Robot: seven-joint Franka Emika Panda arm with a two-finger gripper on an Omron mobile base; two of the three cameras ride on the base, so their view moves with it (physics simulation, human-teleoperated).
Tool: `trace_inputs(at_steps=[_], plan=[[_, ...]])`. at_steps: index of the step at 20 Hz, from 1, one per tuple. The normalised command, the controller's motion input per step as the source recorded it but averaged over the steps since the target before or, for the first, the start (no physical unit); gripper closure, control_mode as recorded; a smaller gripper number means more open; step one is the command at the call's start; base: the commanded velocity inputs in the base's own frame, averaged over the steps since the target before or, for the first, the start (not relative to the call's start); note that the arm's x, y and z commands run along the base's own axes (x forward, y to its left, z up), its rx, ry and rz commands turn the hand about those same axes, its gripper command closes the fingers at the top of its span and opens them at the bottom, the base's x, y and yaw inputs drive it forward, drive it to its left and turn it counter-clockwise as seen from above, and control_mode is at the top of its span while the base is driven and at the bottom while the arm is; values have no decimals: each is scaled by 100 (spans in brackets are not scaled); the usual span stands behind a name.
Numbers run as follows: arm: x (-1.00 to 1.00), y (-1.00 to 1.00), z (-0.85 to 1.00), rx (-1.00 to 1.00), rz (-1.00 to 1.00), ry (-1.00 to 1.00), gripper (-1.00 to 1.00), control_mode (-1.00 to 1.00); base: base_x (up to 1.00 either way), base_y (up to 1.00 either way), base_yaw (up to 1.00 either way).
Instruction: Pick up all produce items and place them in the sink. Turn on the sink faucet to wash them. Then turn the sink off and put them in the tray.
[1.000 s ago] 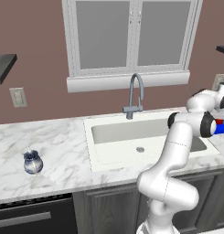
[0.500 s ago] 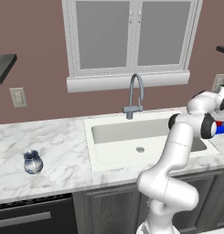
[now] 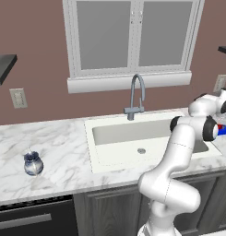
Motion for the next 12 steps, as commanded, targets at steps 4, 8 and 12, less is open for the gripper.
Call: trace_inputs(at_steps=[4,8,12], plan=[[18,0,-14,2,1,0,-100,-100,0,0,0],[21,0,-6,3,3,-1,-100,-100,0,0,0],[19,0,-2,3,5,-6,-100,-100,0,0,0]])
